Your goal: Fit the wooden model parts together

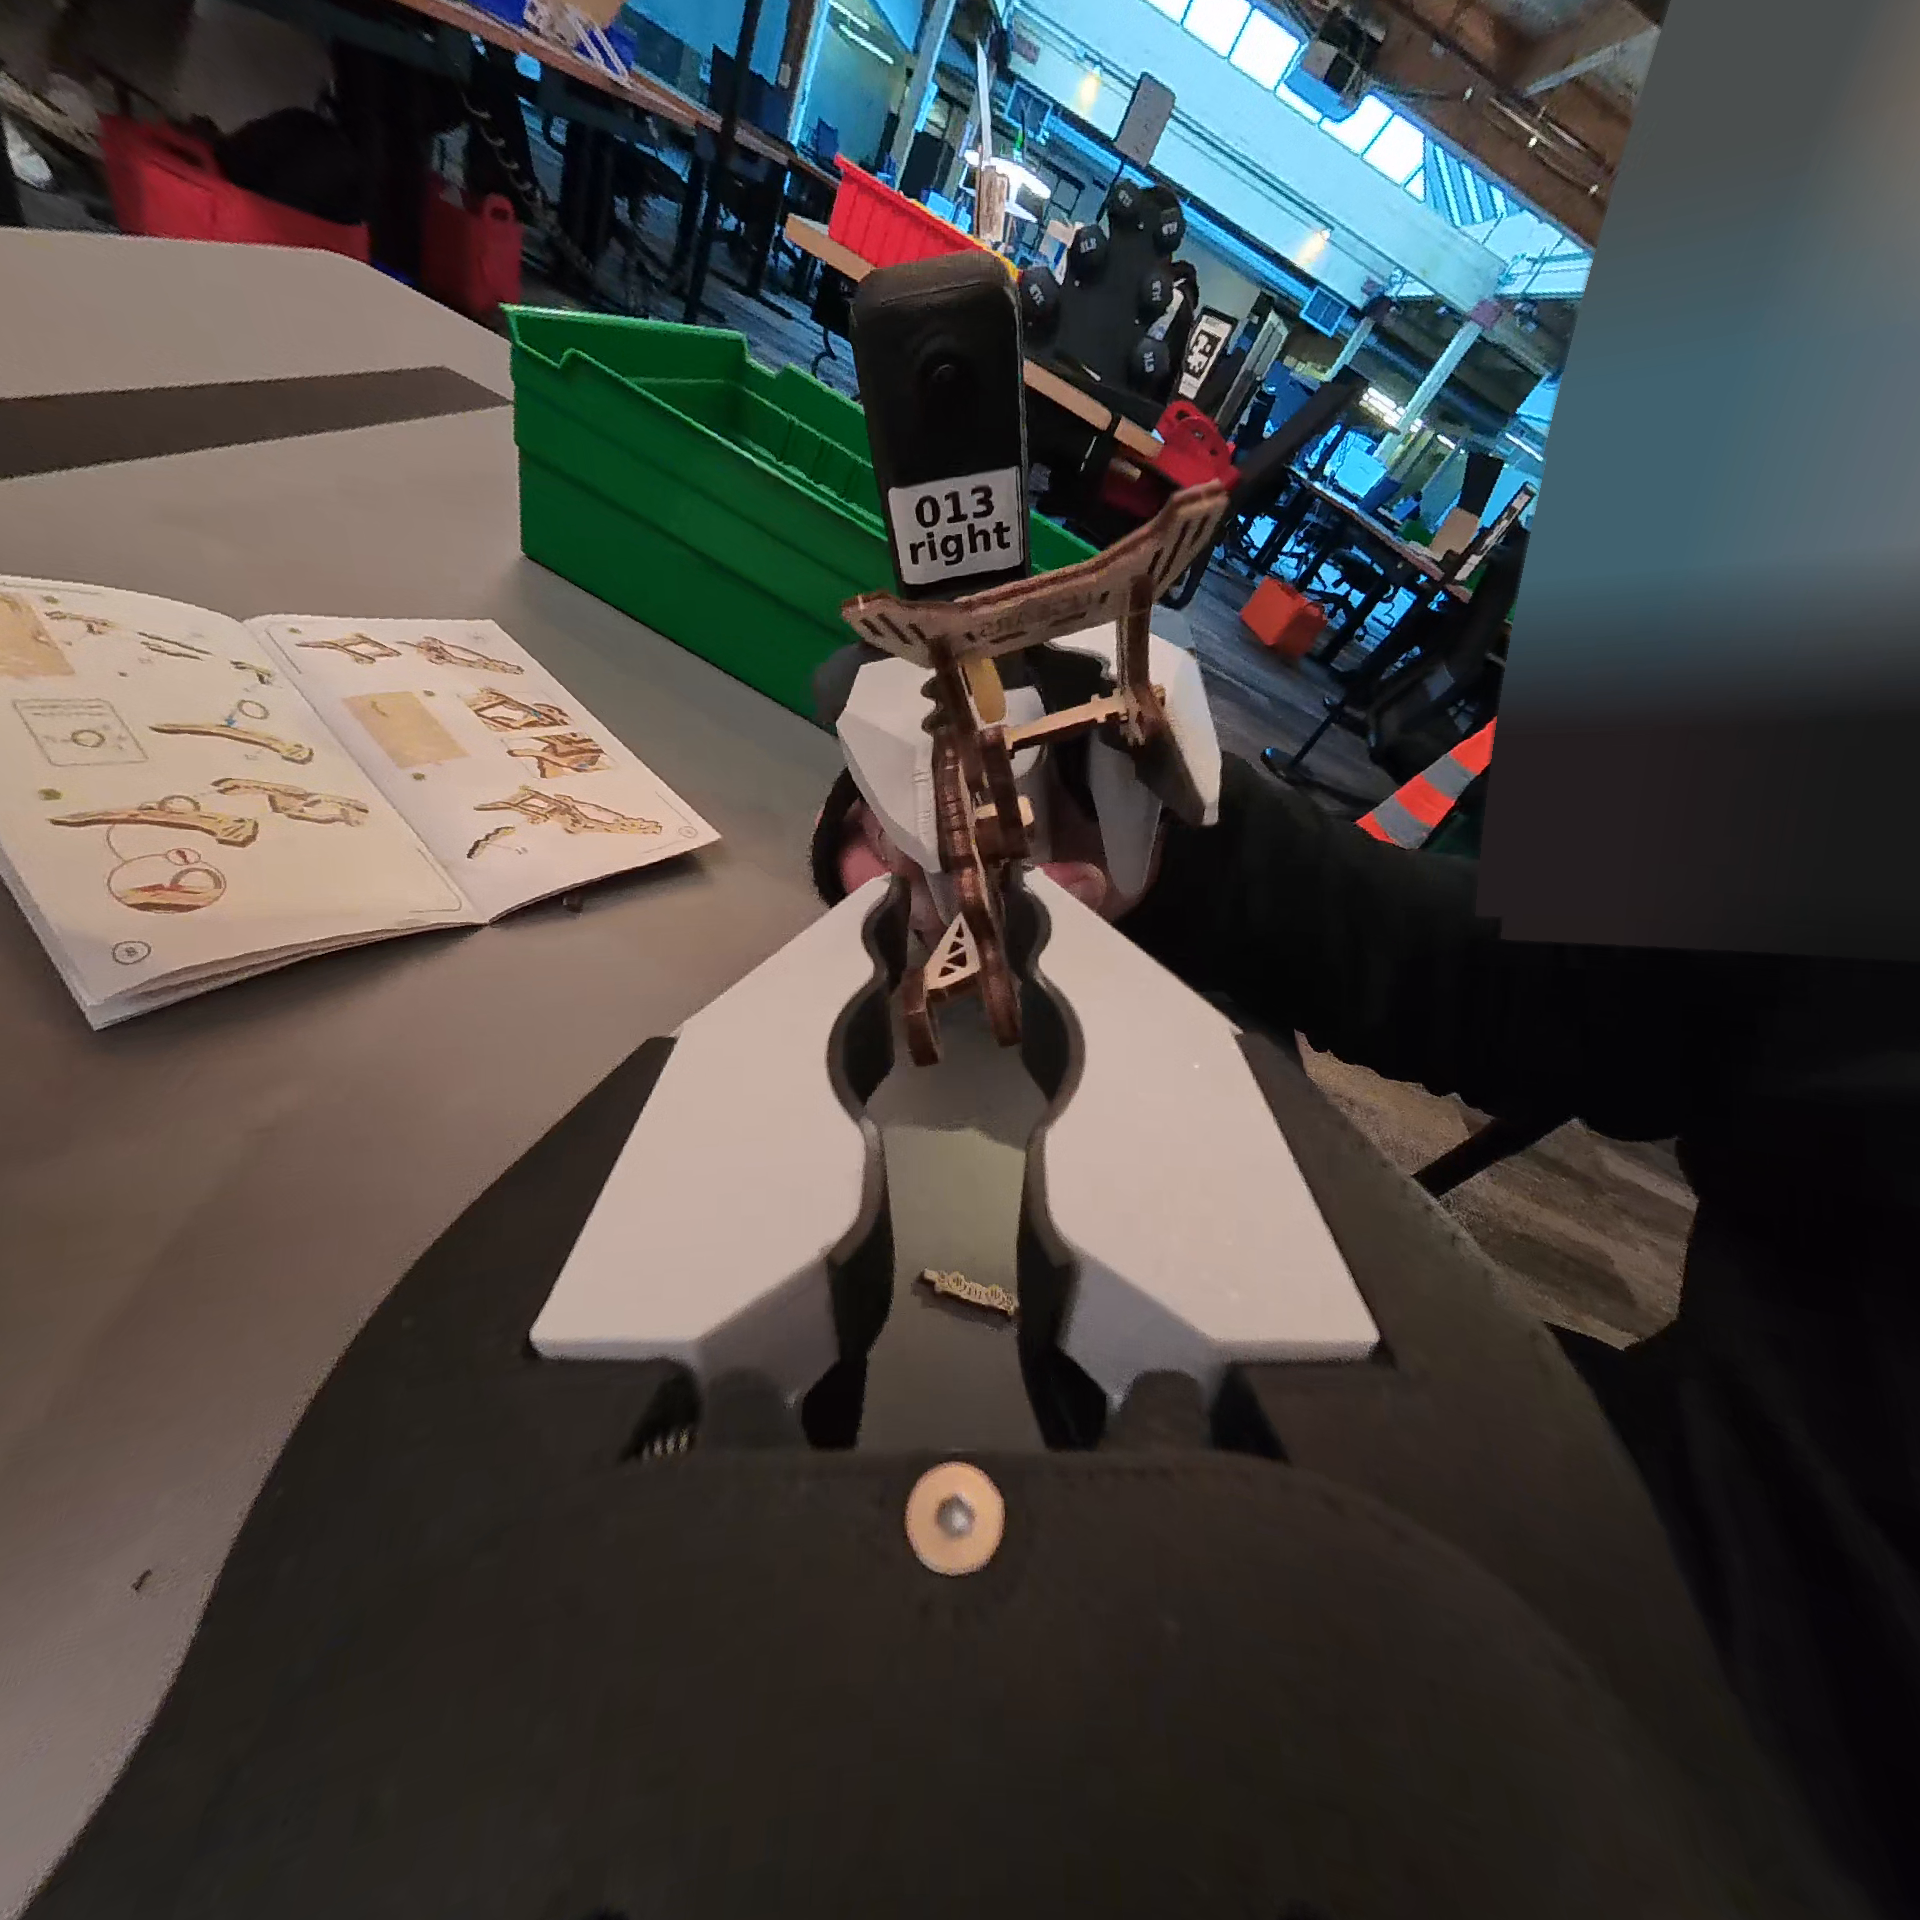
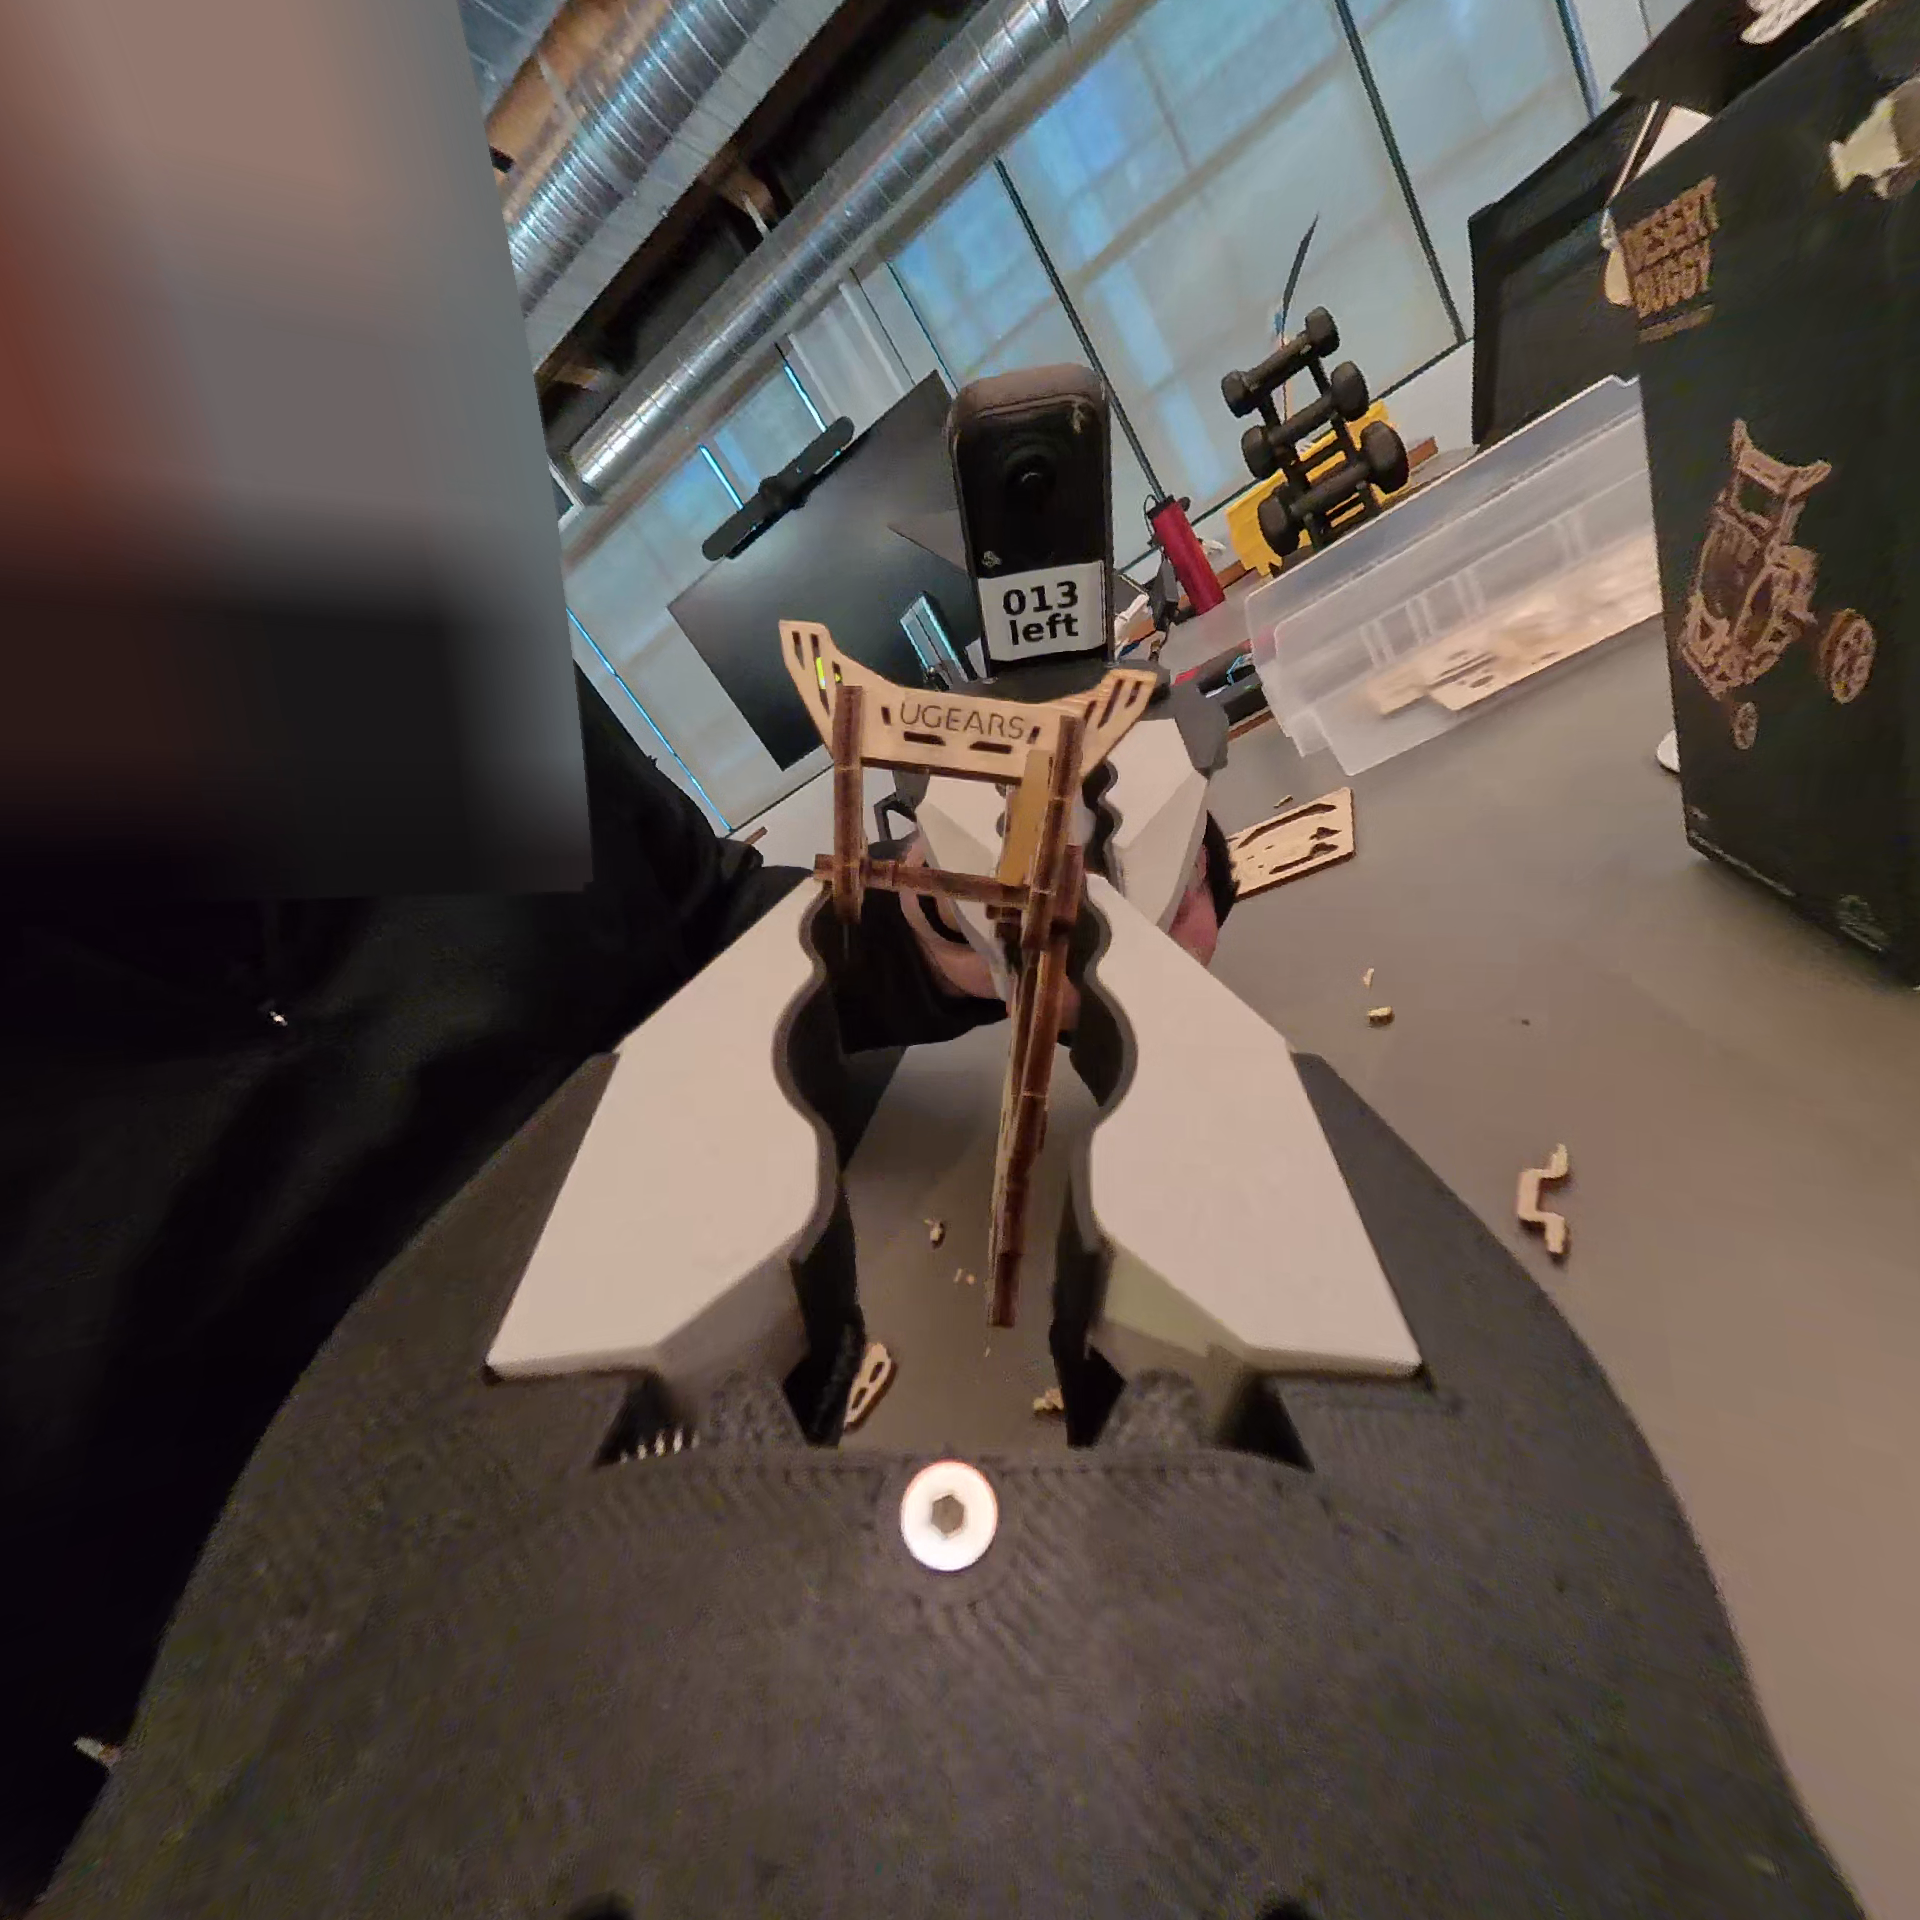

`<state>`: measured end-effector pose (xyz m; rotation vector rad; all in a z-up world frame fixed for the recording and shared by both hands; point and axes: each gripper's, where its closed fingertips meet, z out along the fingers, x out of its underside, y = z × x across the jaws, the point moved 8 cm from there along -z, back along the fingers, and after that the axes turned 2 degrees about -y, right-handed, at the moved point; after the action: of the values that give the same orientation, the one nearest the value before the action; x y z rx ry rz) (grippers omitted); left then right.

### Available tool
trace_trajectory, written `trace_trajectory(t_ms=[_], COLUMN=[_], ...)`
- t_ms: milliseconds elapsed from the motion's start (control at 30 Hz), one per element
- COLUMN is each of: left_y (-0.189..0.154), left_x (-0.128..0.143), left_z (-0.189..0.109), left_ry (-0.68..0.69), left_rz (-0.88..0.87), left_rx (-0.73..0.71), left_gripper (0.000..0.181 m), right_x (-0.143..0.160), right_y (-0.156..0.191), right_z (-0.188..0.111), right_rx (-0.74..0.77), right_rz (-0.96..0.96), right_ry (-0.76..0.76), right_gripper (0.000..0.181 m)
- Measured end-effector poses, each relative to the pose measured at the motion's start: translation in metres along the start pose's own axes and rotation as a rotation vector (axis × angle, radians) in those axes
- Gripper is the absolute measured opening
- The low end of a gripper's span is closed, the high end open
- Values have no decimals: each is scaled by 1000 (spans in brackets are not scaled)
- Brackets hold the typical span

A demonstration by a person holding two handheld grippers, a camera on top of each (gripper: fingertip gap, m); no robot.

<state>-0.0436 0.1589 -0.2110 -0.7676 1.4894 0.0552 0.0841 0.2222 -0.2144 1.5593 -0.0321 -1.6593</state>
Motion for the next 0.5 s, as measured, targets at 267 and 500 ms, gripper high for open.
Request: trace_trajectory(t_ms=[267,500], left_y=[-5,-2], left_x=[-2,-3], left_z=[-4,-5], left_ry=[-24,-92], left_rz=[-40,-174], left_rx=[38,101], left_gripper=[16,15], right_x=[-2,-7], right_y=[6,7], right_z=[5,7], right_rx=[-4,60], right_rz=[59,77], right_ry=[-28,-24], right_gripper=[40,45])
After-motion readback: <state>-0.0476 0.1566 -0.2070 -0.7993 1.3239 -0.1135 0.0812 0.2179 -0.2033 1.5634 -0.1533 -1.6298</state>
